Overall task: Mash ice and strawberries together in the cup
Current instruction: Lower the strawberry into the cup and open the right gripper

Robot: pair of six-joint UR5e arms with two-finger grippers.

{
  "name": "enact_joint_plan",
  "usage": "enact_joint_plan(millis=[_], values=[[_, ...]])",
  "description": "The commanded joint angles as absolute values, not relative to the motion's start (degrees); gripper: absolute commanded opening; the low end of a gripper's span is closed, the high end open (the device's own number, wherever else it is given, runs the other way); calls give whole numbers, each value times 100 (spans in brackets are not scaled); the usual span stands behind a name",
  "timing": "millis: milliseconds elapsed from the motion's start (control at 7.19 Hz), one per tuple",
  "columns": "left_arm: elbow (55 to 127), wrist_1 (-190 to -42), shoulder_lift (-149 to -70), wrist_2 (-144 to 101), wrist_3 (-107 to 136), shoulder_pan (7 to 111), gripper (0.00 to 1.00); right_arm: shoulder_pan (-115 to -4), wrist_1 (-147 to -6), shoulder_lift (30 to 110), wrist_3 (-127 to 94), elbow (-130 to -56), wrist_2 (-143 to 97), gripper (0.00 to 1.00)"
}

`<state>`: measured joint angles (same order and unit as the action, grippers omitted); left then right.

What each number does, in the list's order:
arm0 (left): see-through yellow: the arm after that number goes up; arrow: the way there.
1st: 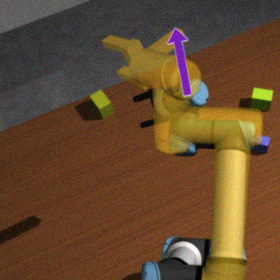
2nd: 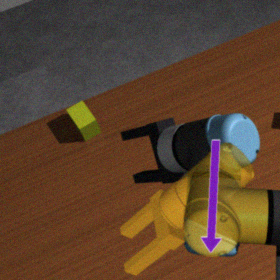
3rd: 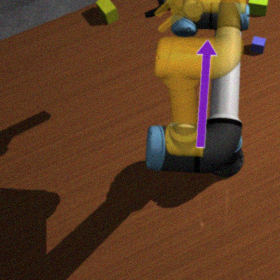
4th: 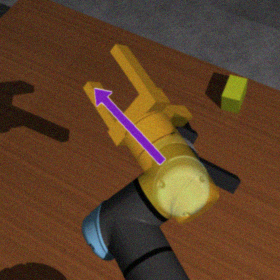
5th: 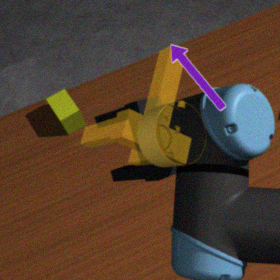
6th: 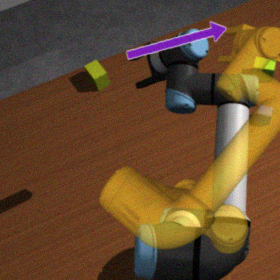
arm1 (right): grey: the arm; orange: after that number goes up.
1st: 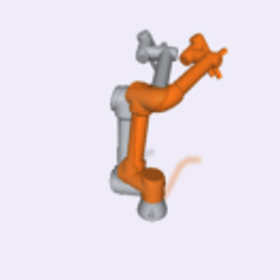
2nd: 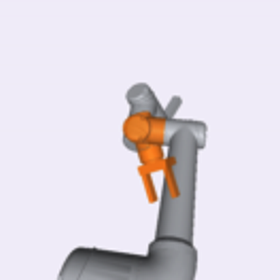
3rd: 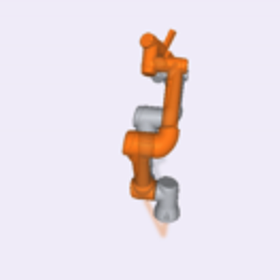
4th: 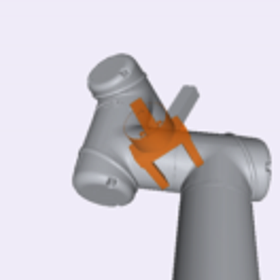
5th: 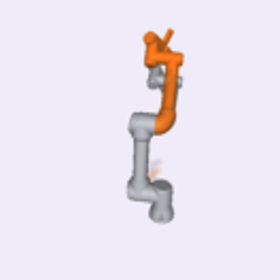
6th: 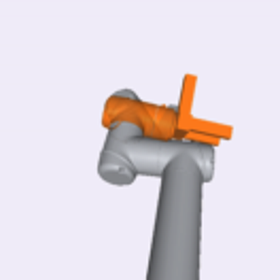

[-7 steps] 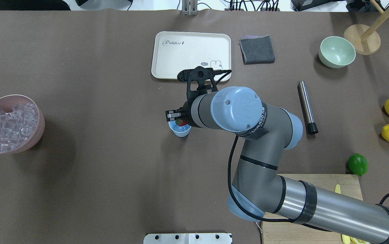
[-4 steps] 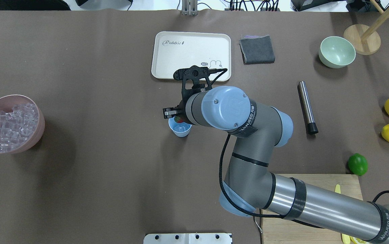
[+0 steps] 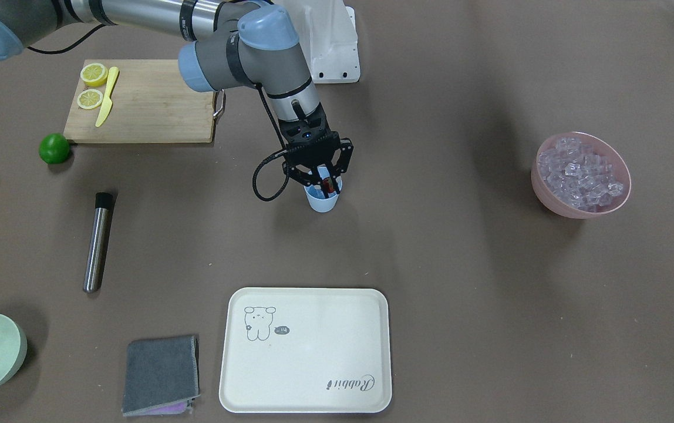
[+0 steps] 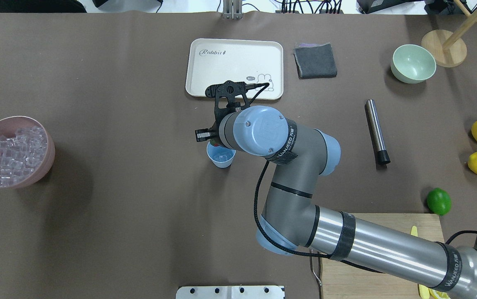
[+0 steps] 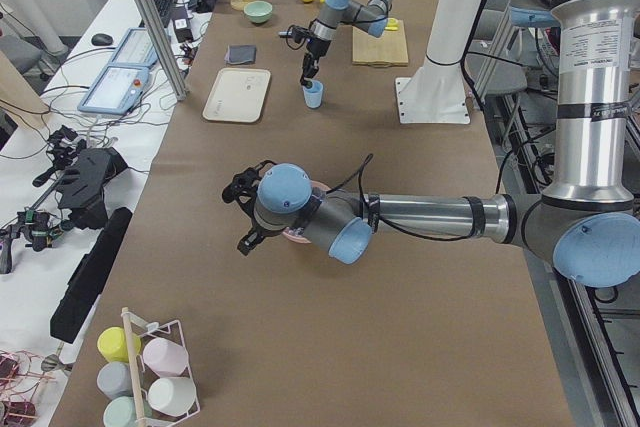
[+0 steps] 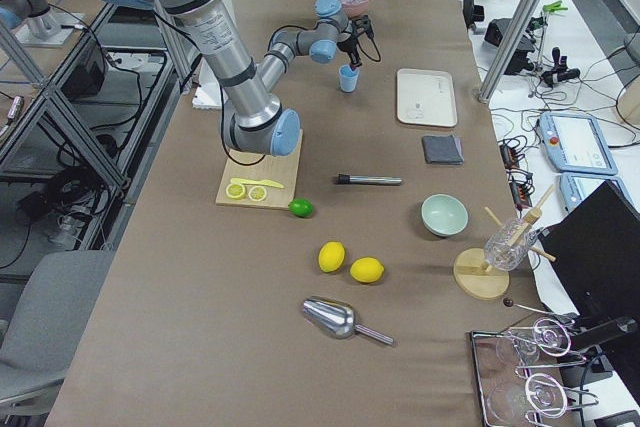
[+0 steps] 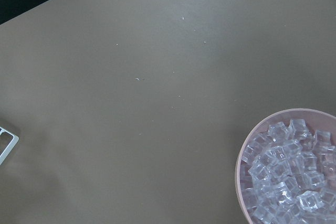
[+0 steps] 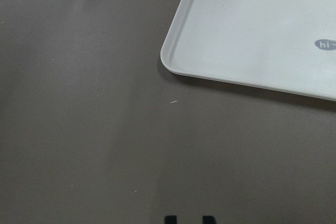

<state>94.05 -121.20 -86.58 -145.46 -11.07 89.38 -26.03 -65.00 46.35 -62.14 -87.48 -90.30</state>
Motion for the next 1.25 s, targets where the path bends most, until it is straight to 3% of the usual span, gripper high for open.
enact_joint_plan(millis=[0, 278, 556, 1113], values=[[9387, -12111, -8648, -14537, -1107, 8938, 97, -2654, -6179, 4658, -5970, -8622, -9096, 96], [9334, -12111, -8649, -14537, -1107, 8938, 97, -2724, -6109, 4798, -5959, -8910, -9393, 100], [9369, -12129, -8622, -14589, -1107, 8991, 97, -2995, -6108, 5358, -5985, -9655, -9928, 100], [9475, -12129, -8613, -14538, -1116, 9263, 97, -4444, -6749, 6063, -5994, -10177, -11757, 98]])
